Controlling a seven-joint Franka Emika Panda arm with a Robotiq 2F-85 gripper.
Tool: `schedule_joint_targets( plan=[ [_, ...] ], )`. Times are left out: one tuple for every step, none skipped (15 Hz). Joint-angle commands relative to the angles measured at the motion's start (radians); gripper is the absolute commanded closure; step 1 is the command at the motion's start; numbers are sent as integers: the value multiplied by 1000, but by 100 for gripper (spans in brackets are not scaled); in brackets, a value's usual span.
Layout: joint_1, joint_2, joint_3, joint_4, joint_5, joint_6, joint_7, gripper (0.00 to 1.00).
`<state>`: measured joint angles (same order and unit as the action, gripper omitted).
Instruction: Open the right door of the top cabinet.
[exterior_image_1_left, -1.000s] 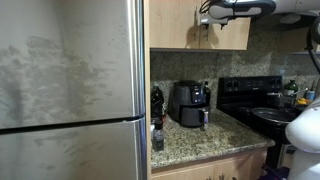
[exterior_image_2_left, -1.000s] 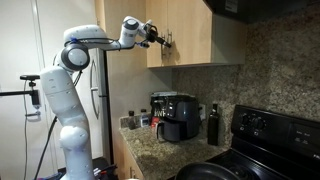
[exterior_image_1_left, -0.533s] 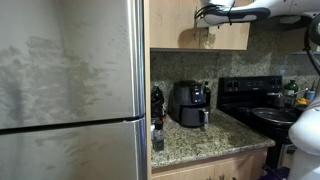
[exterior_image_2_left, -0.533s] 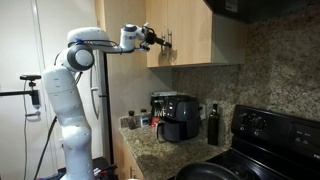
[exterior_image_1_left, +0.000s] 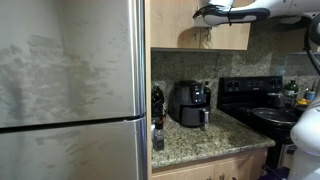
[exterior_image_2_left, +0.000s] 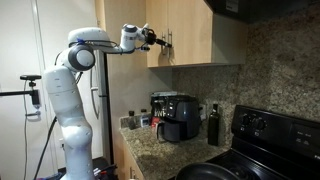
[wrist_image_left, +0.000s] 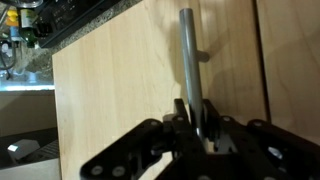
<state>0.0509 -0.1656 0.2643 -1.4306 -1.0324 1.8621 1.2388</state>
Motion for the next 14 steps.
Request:
schedule_joint_targets(
  plan=[
    [-49, -142, -65, -128, -27, 35, 74, 99],
    [-43, -168, -61, -159, -29, 35, 84, 96],
    [-39, -196, -54, -189, -30, 23, 91, 96],
    [-20, -215, -60, -205, -34, 7, 94, 96],
    [-17, -244, -53, -235, -31, 0, 105, 96],
    [-15, -273, -50, -262, -28, -2, 116, 96],
    [-14, -303, -48, -291, -24, -2, 125, 96],
    [-14, -333, -49, -323, -16, -1, 136, 96],
    [-14, -360, -49, -349, -13, -4, 140, 96],
    [-15, -386, -52, -375, -5, -8, 138, 96],
    [-15, -412, -58, -399, 4, -10, 134, 96],
    [-15, -434, -63, -418, 13, -14, 127, 96],
    [-15, -458, -68, -437, 23, -17, 117, 96],
    [-14, -480, -74, -453, 35, -21, 106, 96]
  ],
)
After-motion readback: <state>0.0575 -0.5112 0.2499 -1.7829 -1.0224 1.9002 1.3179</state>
